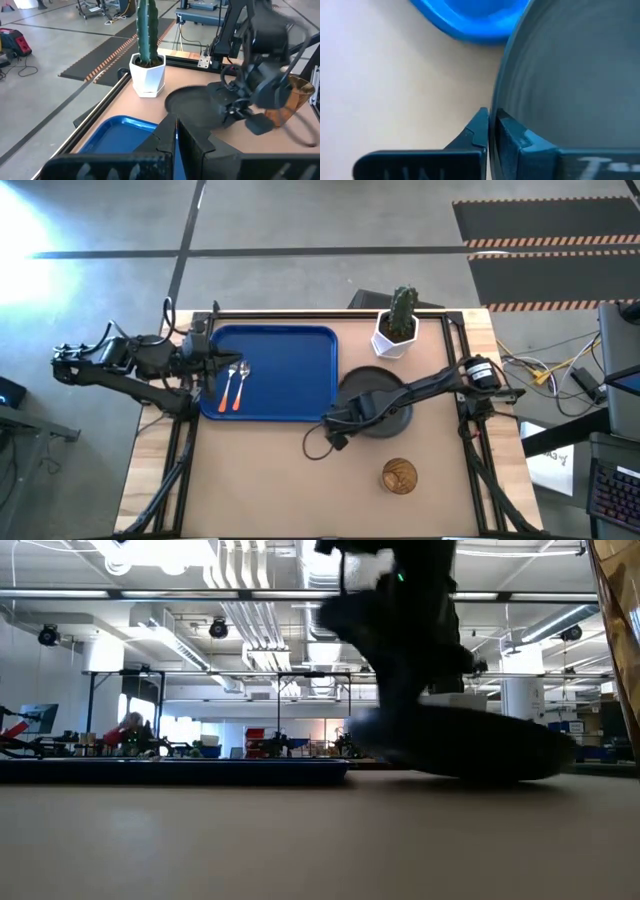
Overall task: Pick and place plate/cup/fork/spoon on tray
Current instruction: Put the black plate on the blue tray on the right of the orange spoon
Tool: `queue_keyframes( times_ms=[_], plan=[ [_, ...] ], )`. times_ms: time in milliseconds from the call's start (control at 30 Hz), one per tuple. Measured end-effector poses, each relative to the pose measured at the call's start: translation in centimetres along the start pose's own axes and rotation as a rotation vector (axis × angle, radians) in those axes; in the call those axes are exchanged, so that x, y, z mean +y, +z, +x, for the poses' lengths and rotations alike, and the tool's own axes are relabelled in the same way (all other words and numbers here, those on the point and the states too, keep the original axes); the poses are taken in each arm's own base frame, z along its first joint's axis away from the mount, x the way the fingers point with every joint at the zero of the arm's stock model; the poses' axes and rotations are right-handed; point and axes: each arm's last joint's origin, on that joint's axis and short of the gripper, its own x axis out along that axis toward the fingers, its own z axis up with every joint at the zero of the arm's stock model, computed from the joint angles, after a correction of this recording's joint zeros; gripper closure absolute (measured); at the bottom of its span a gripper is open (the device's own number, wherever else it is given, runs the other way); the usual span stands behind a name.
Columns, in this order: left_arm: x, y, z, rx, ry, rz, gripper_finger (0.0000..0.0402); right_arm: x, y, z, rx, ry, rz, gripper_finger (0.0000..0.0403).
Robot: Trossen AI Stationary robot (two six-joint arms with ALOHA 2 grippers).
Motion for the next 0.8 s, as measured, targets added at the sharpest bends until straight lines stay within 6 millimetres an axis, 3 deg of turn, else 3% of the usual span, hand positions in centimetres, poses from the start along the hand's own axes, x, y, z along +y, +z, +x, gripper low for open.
queue_keyframes(
  times_ms=[267,467,600,800],
  plan=[
    [0.0,0.0,0.0,0.000,0.000,0.000,0.0402,1.7,4.0,-5.9,-0.229,0.047,-0.118,0.0395],
    [0.1,0.0,-0.2,-0.004,-0.001,0.003,0.0402,2.4,7.0,-8.2,-0.343,0.088,-0.231,0.0395],
    [0.1,0.0,-0.3,-0.007,-0.002,0.004,0.0402,2.7,9.5,-7.2,-0.357,0.075,-0.292,0.0395],
    [0.3,0.0,-0.6,-0.011,-0.002,0.005,0.0402,4.4,12.4,-3.0,-0.276,0.167,-0.391,0.0395]
  ],
)
